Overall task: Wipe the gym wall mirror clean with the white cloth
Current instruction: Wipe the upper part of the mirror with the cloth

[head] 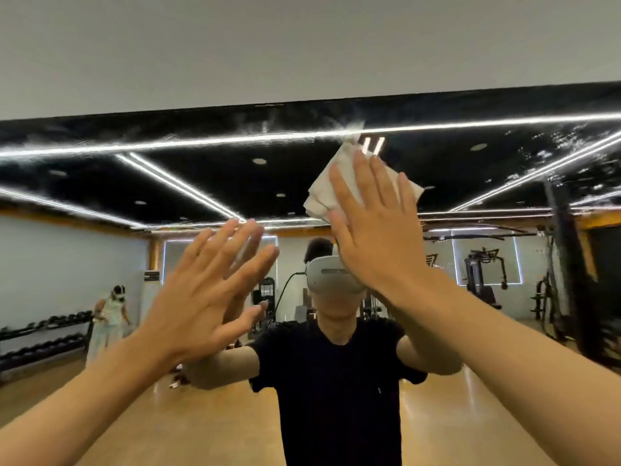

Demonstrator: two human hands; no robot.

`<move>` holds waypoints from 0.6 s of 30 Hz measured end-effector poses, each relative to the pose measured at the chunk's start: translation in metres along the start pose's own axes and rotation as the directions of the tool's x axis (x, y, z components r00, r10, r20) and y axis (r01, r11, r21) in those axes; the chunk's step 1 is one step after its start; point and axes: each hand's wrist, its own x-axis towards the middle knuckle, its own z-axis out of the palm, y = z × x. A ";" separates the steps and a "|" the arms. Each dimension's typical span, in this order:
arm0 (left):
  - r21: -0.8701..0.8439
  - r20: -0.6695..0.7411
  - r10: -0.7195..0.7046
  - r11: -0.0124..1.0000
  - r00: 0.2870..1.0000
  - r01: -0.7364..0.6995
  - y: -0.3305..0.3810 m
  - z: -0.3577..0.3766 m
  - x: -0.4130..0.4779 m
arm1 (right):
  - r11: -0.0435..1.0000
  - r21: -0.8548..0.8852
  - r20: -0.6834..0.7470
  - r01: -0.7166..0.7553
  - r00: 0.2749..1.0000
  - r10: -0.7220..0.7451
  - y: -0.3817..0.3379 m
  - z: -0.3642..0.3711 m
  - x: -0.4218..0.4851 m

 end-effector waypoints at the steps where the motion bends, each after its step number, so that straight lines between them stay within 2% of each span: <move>1: 0.025 0.017 -0.004 1.000 1.000 0.004 0.004 0.003 0.004 | 0.999 -0.011 0.010 0.046 0.999 -0.046 0.004 0.000 -0.005; 4: 0.073 0.032 -0.023 0.997 0.999 0.021 0.010 0.010 0.005 | 0.964 -0.058 0.067 0.258 0.965 -0.254 0.034 -0.009 -0.008; 6: 0.074 0.016 -0.042 0.996 0.999 0.041 0.013 0.013 0.006 | 0.946 -0.080 0.090 0.316 0.947 -0.308 0.055 -0.016 0.016; 10: 0.066 -0.002 -0.049 0.997 0.999 0.049 0.014 0.016 0.005 | 0.975 -0.073 0.043 0.209 0.978 -0.206 0.053 -0.024 0.089; 13: 0.085 -0.007 -0.038 0.996 0.999 0.038 0.014 0.016 0.005 | 0.991 -0.048 -0.019 0.124 0.992 -0.125 0.031 -0.018 0.098; 15: 0.101 0.008 -0.044 0.994 0.999 0.043 0.013 0.016 0.003 | 0.977 -0.067 -0.005 0.204 0.979 -0.205 0.015 -0.010 0.066; 18: 0.102 0.007 -0.042 0.994 0.999 0.041 0.012 0.017 0.002 | 0.909 -0.099 0.089 0.405 0.913 -0.397 0.005 -0.001 -0.001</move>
